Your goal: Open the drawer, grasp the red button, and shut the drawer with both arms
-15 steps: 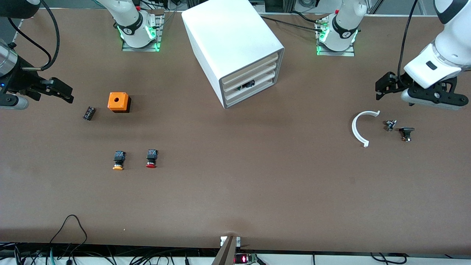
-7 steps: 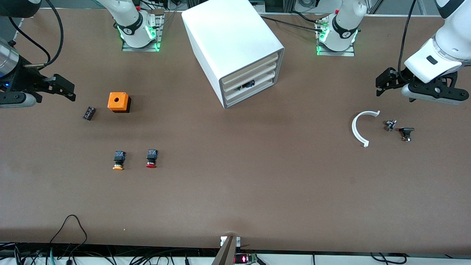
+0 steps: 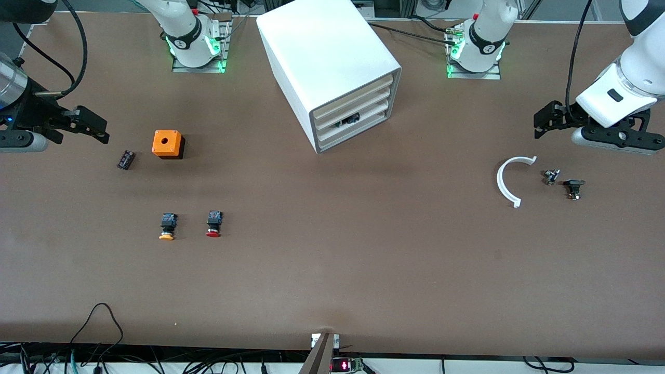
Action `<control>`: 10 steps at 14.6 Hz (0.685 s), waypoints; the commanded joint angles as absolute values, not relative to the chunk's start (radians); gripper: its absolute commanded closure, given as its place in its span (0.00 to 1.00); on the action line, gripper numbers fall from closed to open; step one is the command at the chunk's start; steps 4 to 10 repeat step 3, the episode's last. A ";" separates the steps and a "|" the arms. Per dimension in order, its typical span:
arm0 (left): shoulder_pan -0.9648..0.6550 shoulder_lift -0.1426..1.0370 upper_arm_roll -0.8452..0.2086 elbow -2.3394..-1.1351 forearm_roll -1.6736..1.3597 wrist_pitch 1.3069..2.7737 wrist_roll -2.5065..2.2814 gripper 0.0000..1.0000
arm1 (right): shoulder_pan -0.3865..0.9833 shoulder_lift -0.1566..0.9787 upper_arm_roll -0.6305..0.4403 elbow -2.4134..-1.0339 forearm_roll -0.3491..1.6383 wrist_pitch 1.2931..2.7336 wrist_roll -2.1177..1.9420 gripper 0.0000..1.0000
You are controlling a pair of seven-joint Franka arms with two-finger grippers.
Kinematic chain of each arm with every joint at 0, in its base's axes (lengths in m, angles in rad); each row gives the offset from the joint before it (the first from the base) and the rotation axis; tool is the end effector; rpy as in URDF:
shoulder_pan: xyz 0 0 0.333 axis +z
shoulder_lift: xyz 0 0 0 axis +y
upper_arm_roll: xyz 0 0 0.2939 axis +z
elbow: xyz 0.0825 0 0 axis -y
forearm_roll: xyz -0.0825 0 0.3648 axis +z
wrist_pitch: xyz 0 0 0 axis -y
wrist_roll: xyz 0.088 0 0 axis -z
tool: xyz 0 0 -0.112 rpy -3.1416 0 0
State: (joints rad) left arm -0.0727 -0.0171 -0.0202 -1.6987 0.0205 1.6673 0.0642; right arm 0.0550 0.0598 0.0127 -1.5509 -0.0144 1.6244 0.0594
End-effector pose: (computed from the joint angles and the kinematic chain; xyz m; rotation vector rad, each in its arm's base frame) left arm 0.5334 -0.0477 0.5567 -3.1107 0.2482 0.0219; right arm 0.5561 0.0360 0.5786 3.1287 0.0140 0.0228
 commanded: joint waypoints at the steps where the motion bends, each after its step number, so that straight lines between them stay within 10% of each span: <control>1: -0.084 -0.002 -0.023 -1.663 0.015 1.638 0.044 0.00 | 0.057 0.043 0.015 -1.562 0.000 1.631 0.084 0.00; 10: -0.084 -0.002 -0.023 -1.664 0.015 1.640 0.044 0.00 | 0.058 0.041 0.017 -1.560 0.000 1.631 0.086 0.00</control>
